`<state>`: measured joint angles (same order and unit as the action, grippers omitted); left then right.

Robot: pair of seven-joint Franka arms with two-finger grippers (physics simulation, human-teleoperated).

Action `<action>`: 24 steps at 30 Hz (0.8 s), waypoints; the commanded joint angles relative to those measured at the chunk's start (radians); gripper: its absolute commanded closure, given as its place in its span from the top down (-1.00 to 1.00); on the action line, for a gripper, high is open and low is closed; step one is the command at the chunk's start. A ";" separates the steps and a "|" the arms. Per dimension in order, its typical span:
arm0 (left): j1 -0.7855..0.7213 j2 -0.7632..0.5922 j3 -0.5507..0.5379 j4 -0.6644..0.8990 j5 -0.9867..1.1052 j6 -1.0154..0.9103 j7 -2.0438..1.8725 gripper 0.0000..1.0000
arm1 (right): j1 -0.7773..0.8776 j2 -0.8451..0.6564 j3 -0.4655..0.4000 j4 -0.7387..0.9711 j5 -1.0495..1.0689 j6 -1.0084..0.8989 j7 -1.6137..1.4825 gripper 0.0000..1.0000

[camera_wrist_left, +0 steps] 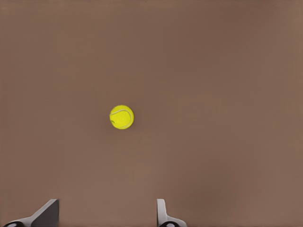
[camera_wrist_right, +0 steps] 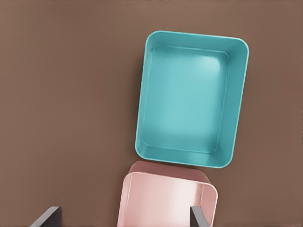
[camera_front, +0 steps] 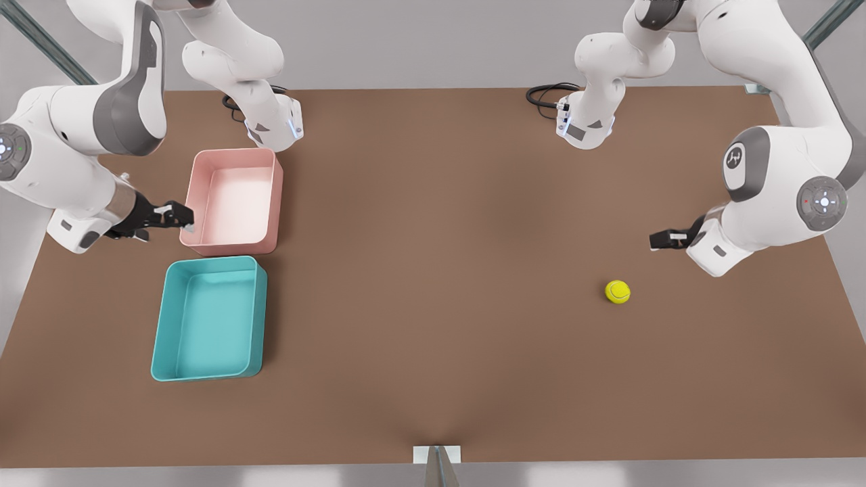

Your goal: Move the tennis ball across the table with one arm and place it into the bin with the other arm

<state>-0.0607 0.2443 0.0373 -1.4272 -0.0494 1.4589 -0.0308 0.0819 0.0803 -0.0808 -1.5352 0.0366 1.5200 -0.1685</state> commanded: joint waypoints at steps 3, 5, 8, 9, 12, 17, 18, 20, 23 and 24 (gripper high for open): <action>-0.007 0.004 -0.002 0.010 0.003 -0.015 0.009 1.00 | 0.004 0.001 -0.001 -0.002 -0.014 0.026 0.205 1.00; -0.004 0.012 -0.001 0.022 0.002 -0.022 0.011 0.20 | 0.003 0.004 -0.001 -0.002 -0.014 0.026 0.205 1.00; 0.022 0.225 -0.016 0.113 0.003 0.116 0.524 -0.57 | 0.003 0.019 -0.001 0.006 -0.014 0.032 0.205 1.00; 0.048 0.285 -0.014 0.113 -0.056 0.192 0.809 -0.57 | -0.005 0.024 -0.002 0.010 -0.014 0.032 0.205 1.00; 0.064 0.420 -0.014 0.105 0.074 0.345 1.440 -0.57 | 0.001 0.027 -0.005 0.010 -0.014 0.034 0.205 1.00; 0.102 0.285 -0.001 -0.222 0.082 0.569 1.792 -0.57 | 0.001 0.033 -0.002 0.010 -0.015 0.034 0.205 1.00; 0.098 0.288 -0.001 -0.251 0.154 0.597 1.790 -0.57 | 0.001 0.033 -0.004 0.010 -0.014 0.034 0.205 1.00; 0.099 0.280 -0.001 -0.312 0.157 0.615 1.795 -0.57 | 0.001 0.033 -0.004 0.010 -0.014 0.034 0.205 1.00; 0.102 0.288 -0.001 -0.314 0.161 0.666 1.925 -0.57 | -0.001 0.033 -0.004 0.010 -0.015 0.034 0.205 1.00; 0.104 0.288 0.001 -0.314 0.160 0.614 2.011 -0.57 | -0.004 0.033 -0.004 0.000 -0.015 0.031 0.205 1.00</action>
<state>0.0423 0.5328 0.0375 -1.7395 0.0974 2.0040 1.0102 0.0789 0.1155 -0.0839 -1.5319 0.0212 1.5526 -0.0171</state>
